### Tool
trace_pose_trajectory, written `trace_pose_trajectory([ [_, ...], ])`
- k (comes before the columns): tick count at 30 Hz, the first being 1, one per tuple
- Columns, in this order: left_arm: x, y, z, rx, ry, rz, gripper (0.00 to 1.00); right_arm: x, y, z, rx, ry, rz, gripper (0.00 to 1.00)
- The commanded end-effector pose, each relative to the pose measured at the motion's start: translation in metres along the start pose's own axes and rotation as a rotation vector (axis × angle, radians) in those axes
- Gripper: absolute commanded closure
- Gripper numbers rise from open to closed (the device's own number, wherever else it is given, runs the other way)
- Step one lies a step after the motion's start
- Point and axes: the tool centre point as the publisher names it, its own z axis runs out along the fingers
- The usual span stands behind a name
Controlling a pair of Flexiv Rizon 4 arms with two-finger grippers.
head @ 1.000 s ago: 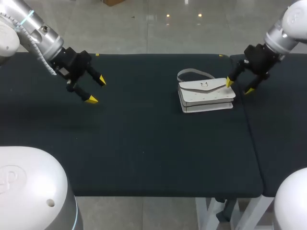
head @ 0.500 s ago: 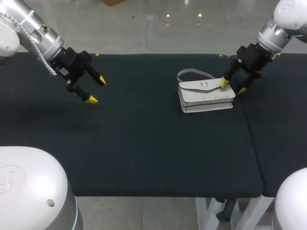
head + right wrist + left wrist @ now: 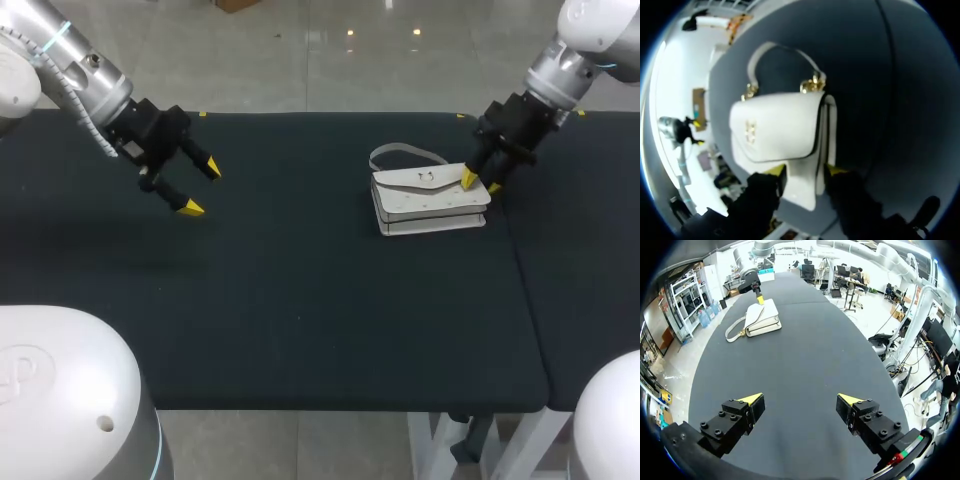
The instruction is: Pick up the bag, open it, inspect its contents, close it, and place it on the opposite side
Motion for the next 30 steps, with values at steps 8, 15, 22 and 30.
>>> trace_pose_trajectory([
  [8, -0.001, 0.001, 0.001, 0.003, -0.001, 0.001, 0.0, 0.0, 0.0, 0.001, -0.081, 0.042, 0.027, 0.74],
  [15, -0.001, 0.001, 0.001, 0.003, -0.001, 0.001, 0.0, 0.002, 0.001, 0.005, -0.072, 0.054, 0.027, 0.71],
  [22, -0.001, 0.001, 0.001, 0.003, -0.001, 0.001, 0.0, 0.005, -0.002, 0.005, -0.084, 0.079, 0.036, 1.0],
  [30, -0.001, 0.001, 0.001, 0.003, -0.001, 0.001, 0.0, 0.017, -0.013, 0.009, -0.166, 0.118, 0.069, 1.0],
])
